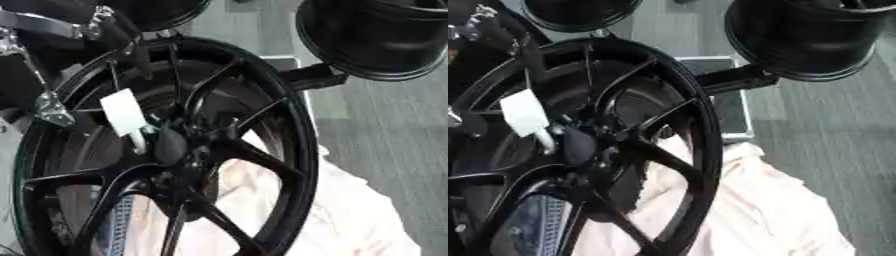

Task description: Pull the pin out of the wheel hub.

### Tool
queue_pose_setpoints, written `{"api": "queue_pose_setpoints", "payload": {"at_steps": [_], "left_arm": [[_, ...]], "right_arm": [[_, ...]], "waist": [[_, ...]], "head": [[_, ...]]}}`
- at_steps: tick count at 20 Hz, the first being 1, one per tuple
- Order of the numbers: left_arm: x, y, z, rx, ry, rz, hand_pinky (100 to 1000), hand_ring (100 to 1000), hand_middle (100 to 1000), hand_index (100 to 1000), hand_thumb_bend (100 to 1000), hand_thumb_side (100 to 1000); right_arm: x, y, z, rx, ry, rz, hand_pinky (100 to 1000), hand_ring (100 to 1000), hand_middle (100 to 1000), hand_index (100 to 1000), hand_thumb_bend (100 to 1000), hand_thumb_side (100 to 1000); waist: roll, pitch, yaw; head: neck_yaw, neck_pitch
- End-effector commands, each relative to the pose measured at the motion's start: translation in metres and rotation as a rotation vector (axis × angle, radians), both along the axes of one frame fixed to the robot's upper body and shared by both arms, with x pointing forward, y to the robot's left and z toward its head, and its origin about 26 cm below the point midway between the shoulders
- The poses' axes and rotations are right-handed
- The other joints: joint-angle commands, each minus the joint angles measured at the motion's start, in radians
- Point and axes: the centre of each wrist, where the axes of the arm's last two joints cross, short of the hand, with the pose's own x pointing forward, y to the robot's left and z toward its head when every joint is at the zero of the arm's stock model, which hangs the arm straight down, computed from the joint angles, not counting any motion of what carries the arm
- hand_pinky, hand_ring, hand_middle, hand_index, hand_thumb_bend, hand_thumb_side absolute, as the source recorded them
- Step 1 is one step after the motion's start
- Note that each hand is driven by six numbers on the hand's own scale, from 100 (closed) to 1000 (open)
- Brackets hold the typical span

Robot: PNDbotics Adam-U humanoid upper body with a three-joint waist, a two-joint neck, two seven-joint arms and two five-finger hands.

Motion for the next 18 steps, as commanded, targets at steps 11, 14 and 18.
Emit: {"api": "queue_pose_setpoints", "payload": {"at_steps": [11, 14, 18], "left_arm": [[0.023, 0.005, -0.009, 0.026, 0.04, 0.036, 842, 759, 711, 794, 523, 100], [0.026, 0.005, -0.011, 0.027, 0.043, 0.04, 843, 760, 717, 797, 526, 100], [0.028, 0.004, -0.008, 0.009, 0.043, 0.03, 844, 761, 730, 790, 535, 100]], "right_arm": [[-0.001, -0.002, 0.007, -0.016, -0.019, 0.005, 460, 616, 560, 736, 100, 470], [-0.001, -0.002, 0.007, -0.014, -0.02, 0.006, 460, 616, 560, 736, 100, 470], [-0.001, -0.002, 0.006, -0.011, -0.02, 0.008, 460, 616, 560, 736, 100, 470]], "waist": [[-0.005, -0.014, -0.003], [-0.005, -0.013, -0.004], [-0.005, -0.012, -0.004]], "head": [[-0.002, -0.027], [-0.002, -0.03], [-0.001, -0.031]]}}
